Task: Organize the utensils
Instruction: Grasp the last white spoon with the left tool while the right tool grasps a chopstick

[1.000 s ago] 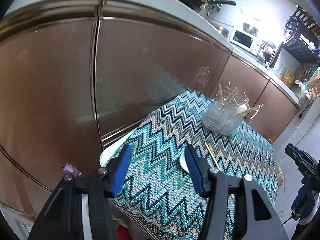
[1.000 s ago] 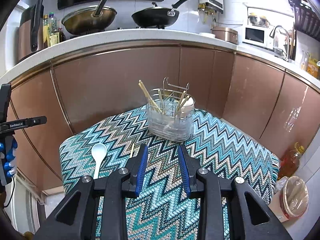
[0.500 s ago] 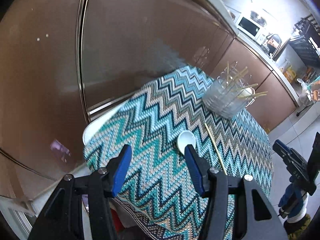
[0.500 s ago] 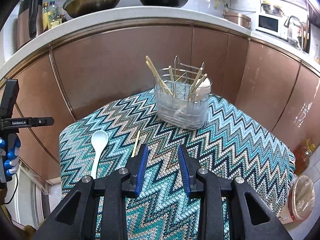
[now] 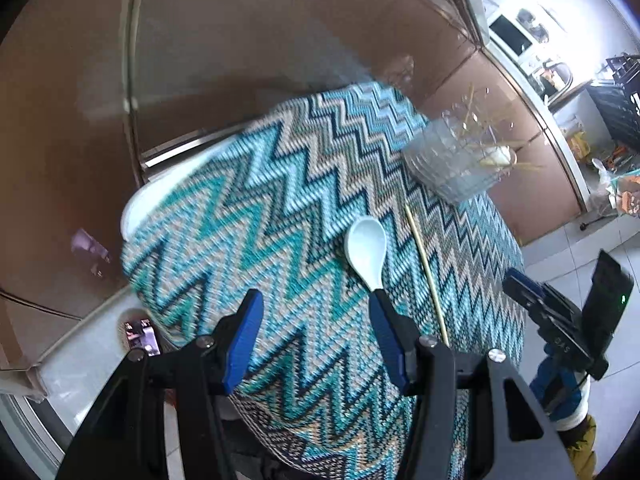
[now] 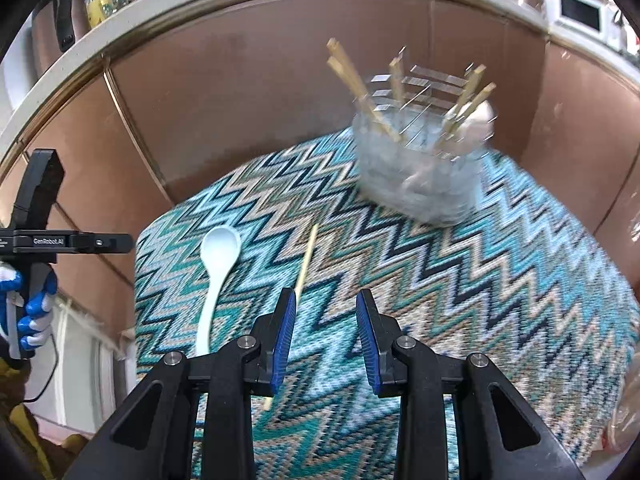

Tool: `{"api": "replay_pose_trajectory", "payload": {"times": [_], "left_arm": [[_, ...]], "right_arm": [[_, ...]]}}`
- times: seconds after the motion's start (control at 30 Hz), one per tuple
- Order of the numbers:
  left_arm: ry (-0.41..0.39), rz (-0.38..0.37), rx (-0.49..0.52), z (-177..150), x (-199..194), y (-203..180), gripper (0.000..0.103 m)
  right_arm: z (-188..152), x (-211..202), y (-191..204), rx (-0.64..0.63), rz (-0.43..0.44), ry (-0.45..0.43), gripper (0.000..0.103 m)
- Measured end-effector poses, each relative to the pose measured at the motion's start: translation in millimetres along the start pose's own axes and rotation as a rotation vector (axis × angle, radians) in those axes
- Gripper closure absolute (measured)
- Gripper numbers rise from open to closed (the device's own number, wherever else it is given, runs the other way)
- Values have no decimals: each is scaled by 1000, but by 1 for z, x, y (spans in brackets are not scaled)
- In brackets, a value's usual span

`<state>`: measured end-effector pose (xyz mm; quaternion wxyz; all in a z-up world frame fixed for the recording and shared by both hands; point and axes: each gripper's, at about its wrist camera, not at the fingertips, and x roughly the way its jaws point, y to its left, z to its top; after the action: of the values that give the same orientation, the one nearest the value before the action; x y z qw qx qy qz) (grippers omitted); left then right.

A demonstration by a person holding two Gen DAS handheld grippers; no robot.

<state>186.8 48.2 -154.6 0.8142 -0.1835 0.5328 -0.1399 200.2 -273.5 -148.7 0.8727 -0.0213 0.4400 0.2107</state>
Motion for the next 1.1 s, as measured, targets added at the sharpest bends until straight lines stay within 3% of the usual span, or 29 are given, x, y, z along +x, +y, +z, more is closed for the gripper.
{"api": "replay_pose_trajectory", "payload": {"times": [0.23,0.33,0.5,0.67,1.1], "left_arm": [[88,-49,-8,10,34,-17,52],[101,-29,-25,20,50,-17,52],[120,-39,-18,38,67,-18,54],[156,-60,-3,48,83,-20,65],[211,-76,45,60,105,-23,79]], "right_arm": [[18,33,5,-13,68,94,72],[30,51,5,-9,95,133,72],[45,81,9,-23,119,195,81],[55,105,13,-43,103,243,87],[65,153,15,-79,19,366,91]]}}
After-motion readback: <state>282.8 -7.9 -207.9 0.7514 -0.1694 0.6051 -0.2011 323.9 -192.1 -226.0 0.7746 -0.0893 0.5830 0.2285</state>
